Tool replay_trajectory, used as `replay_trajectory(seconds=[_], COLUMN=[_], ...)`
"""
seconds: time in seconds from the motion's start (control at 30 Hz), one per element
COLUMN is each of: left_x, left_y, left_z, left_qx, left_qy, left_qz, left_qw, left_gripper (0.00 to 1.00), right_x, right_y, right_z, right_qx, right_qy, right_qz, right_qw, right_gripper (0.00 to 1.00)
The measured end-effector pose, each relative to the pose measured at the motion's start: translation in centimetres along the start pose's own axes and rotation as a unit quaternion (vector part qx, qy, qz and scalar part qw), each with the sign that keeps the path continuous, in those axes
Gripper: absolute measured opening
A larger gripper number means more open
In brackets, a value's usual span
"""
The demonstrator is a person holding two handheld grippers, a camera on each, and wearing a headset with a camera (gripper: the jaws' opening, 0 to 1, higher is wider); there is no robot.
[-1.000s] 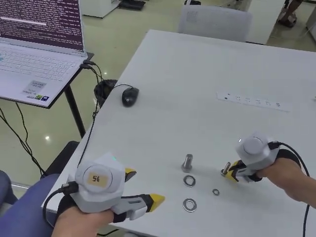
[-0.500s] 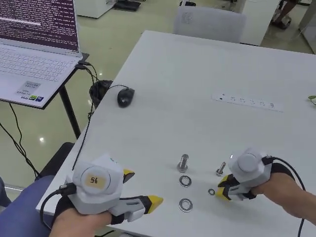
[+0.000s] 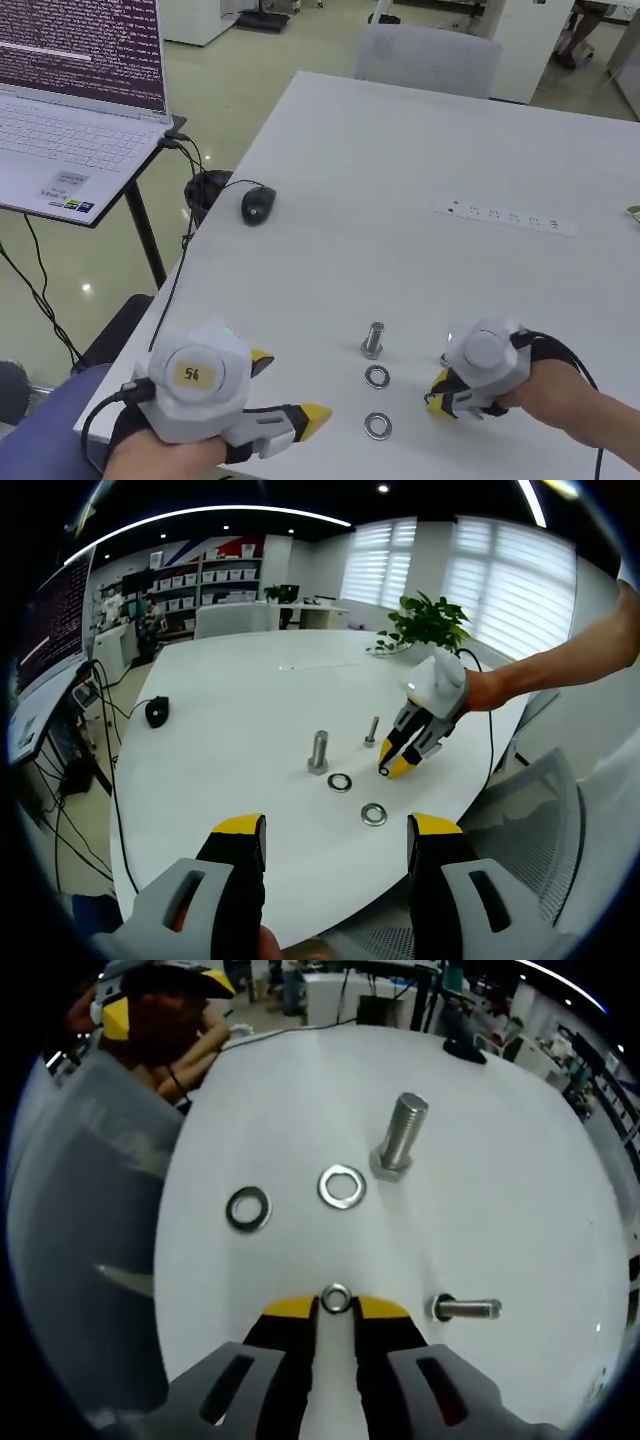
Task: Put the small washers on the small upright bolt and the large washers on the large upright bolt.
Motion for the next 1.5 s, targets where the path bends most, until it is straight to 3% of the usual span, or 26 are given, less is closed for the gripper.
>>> replay_trajectory(seconds=[0.27,0.63,0.9,1.13,1.5], left_x=[0.1,0.1,0.3,0.6,0.4], left_y=[0.2,0.0,0.0,0.2,0.0], left_z=[0.1,-0.1,0.1,0.5,0.3], left_qx=[-0.003,0.001,0.000,-0.006,-0.002], left_qy=[0.000,0.001,0.000,0.000,0.003], left_qz=[0.003,0.001,0.001,0.005,-0.001], left_qw=[1.0000,1.0000,1.0000,1.0000,1.0000], left_gripper=[0.56,0.56,0.56,0.56,0.56], right_x=[0.0,-0.8,-1.4,-0.7,1.0], right_y=[0.0,0.2,3.2,5.9,7.3], right_z=[0.0,-0.7,-4.0,-6.1,-5.7], right_qx=[-0.003,-0.028,-0.087,-0.122,-0.119], right_qy=[-0.003,0.006,0.036,0.050,0.044], right_qz=[-0.006,0.043,0.099,0.110,0.088], right_qw=[1.0000,0.9986,0.9907,0.9851,0.9880], right_gripper=[0.14,0.13,0.13,0.13,0.13])
Point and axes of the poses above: the centre of the closed fingertips' face, and the gripper's own axes: z roughly forward along the fingers, y roughly to its right, x roughly out of its top, the point moved 3 cm from there along -z, roughly backward along the fingers, and after that the axes turned 8 degrees about -x, right-handed, at the moved point
